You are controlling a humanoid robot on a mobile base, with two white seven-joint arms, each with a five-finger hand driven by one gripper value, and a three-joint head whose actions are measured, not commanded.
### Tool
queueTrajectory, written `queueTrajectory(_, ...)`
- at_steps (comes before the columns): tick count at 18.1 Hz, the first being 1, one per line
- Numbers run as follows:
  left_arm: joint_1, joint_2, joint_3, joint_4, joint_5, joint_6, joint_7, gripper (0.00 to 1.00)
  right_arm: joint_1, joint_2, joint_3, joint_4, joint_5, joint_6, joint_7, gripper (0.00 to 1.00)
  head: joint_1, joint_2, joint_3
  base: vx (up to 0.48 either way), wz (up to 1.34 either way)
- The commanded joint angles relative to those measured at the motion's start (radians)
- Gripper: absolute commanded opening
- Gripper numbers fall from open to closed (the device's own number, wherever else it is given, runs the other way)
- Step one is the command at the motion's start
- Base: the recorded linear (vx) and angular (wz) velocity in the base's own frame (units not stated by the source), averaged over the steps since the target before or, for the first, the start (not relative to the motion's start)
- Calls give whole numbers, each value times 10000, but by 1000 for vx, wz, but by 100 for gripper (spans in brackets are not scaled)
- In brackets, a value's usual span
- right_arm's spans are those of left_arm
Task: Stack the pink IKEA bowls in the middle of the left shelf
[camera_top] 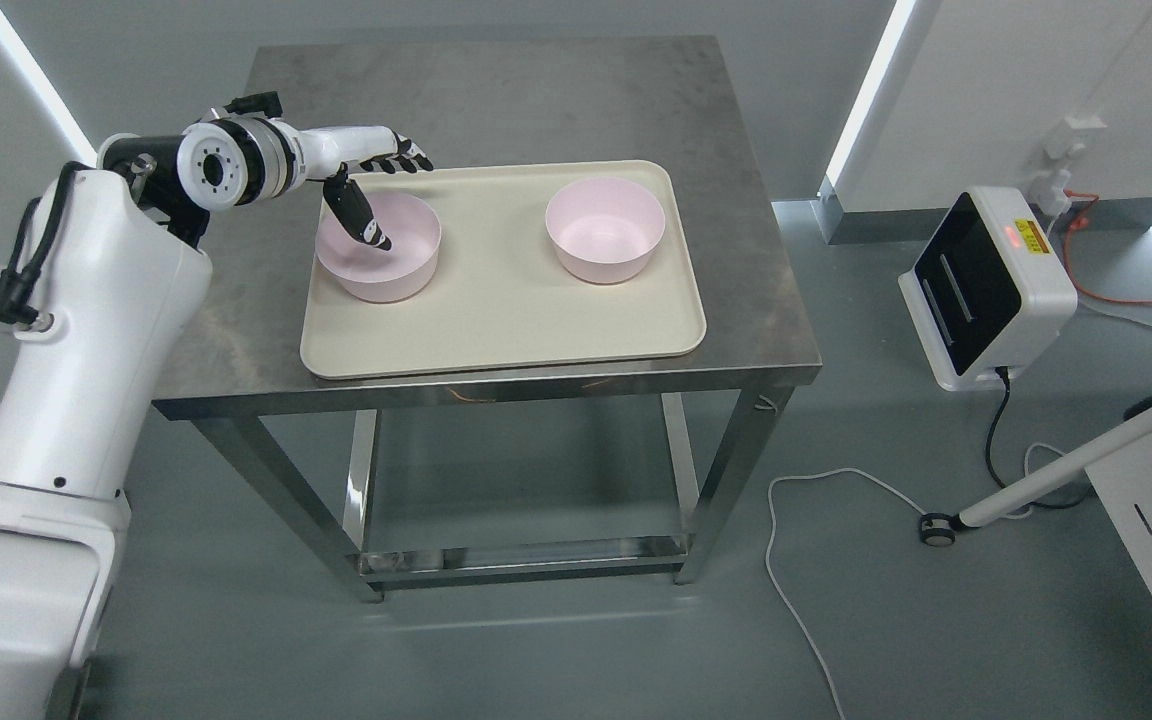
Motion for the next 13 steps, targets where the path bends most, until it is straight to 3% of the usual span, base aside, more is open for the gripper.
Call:
queueTrajectory(1, -286, -226, -548, 1030, -42, 44, -16, 73, 291, -175, -108, -337, 0, -9, 5, 100, 0, 0, 0, 0, 0)
queueTrajectory(5, -499, -241, -1084, 1322, -88, -2, 91, 70, 291, -175, -123, -337, 0, 7, 5, 100, 0, 0, 0, 0, 0)
queueTrajectory(13, -807, -624, -1009, 1889, -73, -17, 260, 55, 291, -175, -108, -337, 0, -9, 5, 100, 0, 0, 0, 0, 0)
